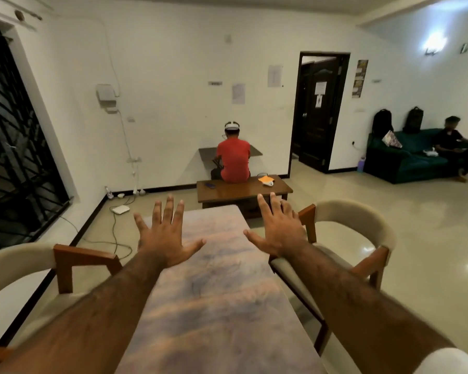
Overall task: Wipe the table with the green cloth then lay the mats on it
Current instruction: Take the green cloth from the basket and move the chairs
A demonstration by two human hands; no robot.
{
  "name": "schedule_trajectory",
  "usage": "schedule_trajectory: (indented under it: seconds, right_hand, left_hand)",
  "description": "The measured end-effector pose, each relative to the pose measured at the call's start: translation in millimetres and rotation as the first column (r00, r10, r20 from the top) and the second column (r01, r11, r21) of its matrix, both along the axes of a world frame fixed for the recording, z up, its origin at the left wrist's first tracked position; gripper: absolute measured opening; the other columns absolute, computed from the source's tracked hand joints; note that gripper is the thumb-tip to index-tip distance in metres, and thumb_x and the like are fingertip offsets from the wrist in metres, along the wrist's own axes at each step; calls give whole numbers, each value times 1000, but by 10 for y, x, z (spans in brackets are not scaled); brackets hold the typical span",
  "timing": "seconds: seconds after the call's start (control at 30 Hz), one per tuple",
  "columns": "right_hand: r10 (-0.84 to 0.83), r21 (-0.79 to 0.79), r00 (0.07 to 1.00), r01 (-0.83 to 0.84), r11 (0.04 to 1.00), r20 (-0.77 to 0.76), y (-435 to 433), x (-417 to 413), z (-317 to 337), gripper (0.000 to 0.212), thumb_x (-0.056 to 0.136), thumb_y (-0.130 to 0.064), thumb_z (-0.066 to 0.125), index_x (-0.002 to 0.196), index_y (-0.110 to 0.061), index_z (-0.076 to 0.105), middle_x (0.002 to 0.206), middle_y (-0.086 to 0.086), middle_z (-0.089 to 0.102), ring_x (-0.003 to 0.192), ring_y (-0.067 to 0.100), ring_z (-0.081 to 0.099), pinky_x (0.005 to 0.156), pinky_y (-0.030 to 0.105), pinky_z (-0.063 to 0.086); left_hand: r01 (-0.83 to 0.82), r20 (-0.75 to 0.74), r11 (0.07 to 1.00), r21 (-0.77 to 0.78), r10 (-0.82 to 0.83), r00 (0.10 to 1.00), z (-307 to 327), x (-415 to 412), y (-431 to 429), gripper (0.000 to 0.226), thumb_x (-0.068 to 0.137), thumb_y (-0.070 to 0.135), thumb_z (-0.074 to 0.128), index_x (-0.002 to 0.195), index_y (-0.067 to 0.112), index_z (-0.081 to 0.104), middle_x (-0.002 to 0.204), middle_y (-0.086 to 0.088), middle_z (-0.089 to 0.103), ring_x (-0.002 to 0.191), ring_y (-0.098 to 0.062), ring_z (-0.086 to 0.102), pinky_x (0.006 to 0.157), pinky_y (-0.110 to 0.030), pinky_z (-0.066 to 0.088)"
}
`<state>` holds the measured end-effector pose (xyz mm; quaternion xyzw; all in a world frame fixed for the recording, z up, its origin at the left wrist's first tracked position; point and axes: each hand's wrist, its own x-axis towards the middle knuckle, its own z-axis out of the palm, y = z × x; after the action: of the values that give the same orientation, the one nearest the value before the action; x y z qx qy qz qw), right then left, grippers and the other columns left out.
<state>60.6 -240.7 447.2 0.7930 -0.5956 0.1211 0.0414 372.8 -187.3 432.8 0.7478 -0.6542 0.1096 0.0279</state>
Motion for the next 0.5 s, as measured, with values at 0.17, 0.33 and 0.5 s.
schedule_trajectory:
  seconds: [0.17, 0.33, 0.5]
  right_hand:
    - [-10, 29, 1000, 11, 1000, -20, -43, 174, 7, 117, 90, -96, 43, 175, -34, -9, 185, 9, -6, 170, 43, 3, 130, 68, 24]
    - [4, -9, 1000, -4, 1000, -17, -101, 395, 103, 119, 91, -92, 48, 175, -31, -9, 185, 11, -7, 169, 47, 3, 128, 69, 26]
    - [26, -201, 999, -17, 979, 45, -139, 639, 410, 117, 96, -65, 67, 175, -27, -10, 184, 15, -5, 167, 49, 11, 128, 67, 30]
  left_hand:
    - [32, -28, 999, 6, -32, 999, -86, -24, -41, 132, 74, 109, 5, 170, 23, -27, 175, -5, -42, 164, -34, -32, 125, -80, -10]
    - [73, -29, 996, -47, -74, 997, -82, -66, -76, 129, 86, 98, 30, 172, 16, -21, 177, -8, -38, 166, -35, -27, 133, -69, 1]
    - [93, 19, 981, -172, -91, 996, 242, -136, -201, 127, 89, 82, 54, 172, 22, -22, 176, -5, -40, 167, -36, -26, 127, -78, 0]
